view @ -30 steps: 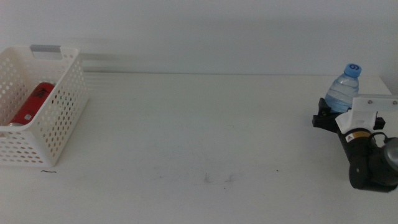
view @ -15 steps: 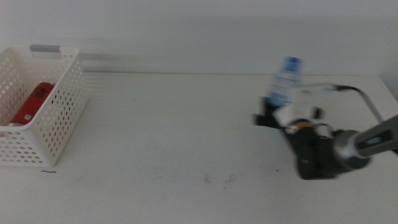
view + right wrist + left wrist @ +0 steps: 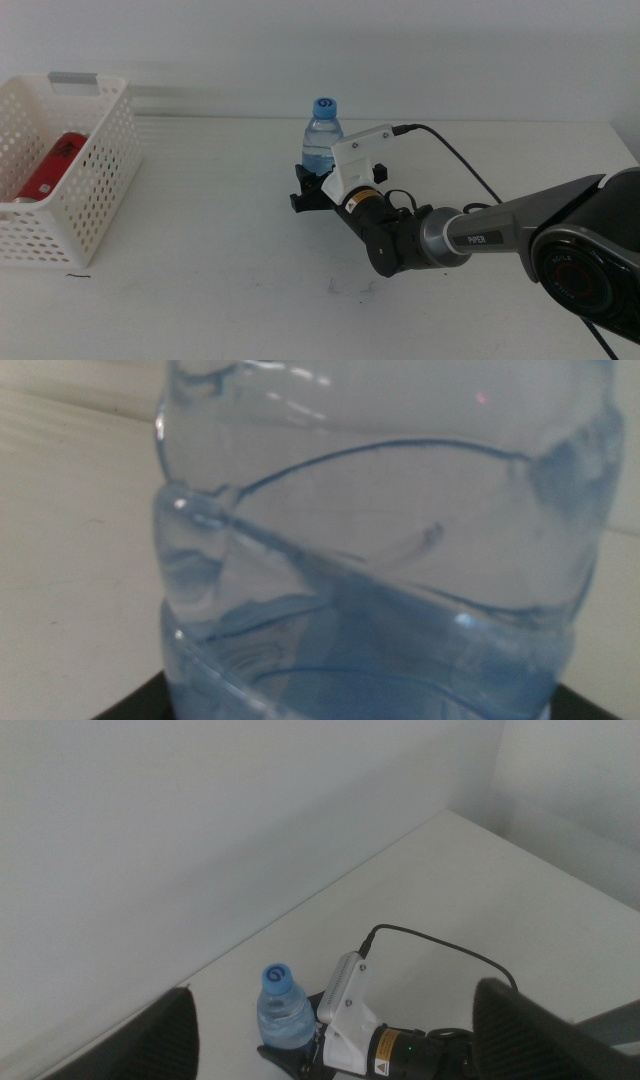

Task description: Use arms to grab the bottles and put them into the dustbin to the left of the table.

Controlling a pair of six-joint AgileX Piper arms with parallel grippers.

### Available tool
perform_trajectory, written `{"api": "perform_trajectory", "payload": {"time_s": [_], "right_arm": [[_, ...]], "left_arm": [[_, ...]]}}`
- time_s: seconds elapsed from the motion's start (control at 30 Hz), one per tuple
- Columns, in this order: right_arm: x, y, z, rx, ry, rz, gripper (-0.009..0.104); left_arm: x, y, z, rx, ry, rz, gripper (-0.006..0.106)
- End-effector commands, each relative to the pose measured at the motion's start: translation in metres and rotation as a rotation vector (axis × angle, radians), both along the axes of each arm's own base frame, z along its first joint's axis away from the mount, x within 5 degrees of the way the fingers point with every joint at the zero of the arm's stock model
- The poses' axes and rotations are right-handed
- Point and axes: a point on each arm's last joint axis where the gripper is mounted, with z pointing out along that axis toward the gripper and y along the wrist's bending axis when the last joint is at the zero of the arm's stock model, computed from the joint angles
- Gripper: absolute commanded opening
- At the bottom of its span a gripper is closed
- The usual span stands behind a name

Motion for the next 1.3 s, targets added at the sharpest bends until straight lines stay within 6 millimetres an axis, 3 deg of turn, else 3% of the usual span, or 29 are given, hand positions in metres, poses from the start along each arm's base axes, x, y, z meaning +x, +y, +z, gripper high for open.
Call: {"api": "perform_trajectory", "payload": {"time_s": [0.0, 0.1, 0.13, 0.3, 0.43, 0.6, 0.7, 0.8, 0.93, 1.27], "right_arm": [[-0.001, 0.006, 0.004, 0.004, 0.003, 0.014, 0.042], [-0.009, 0.011, 0.015, -0.033, 0.124, 0.047, 0.085], [-0.012, 0.012, 0.023, -0.037, 0.177, 0.051, 0.094], [-0.046, 0.006, 0.1, -0.05, 0.507, 0.141, 0.092], [-0.085, -0.014, 0.178, -0.107, 0.586, 0.241, 0.092], [-0.13, -0.061, 0.263, -0.205, 0.506, 0.198, 0.09], [-0.161, -0.096, 0.302, -0.252, 0.475, 0.119, 0.088], [-0.186, -0.12, 0.327, -0.25, 0.442, 0.084, 0.088], [-0.199, -0.135, 0.348, -0.182, 0.36, 0.042, 0.088], [-0.206, -0.141, 0.355, -0.165, 0.331, 0.033, 0.088]], "left_arm": [[-0.001, -0.001, 0.001, -0.015, -0.004, 0.002, 0.094], [-0.001, -0.001, 0.001, -0.015, -0.004, 0.002, 0.094], [-0.001, -0.001, 0.001, -0.015, -0.004, 0.002, 0.094], [0.0, -0.001, 0.001, -0.017, -0.007, 0.004, 0.094], [0.0, -0.001, 0.001, -0.017, -0.007, 0.004, 0.094], [0.0, -0.001, 0.001, -0.017, -0.007, 0.004, 0.094], [0.0, -0.001, 0.001, -0.017, -0.007, 0.004, 0.094], [0.0, -0.001, 0.001, -0.017, -0.007, 0.004, 0.094], [0.0, -0.001, 0.001, -0.017, -0.007, 0.004, 0.094], [0.0, -0.001, 0.001, -0.017, -0.007, 0.004, 0.094]]}}
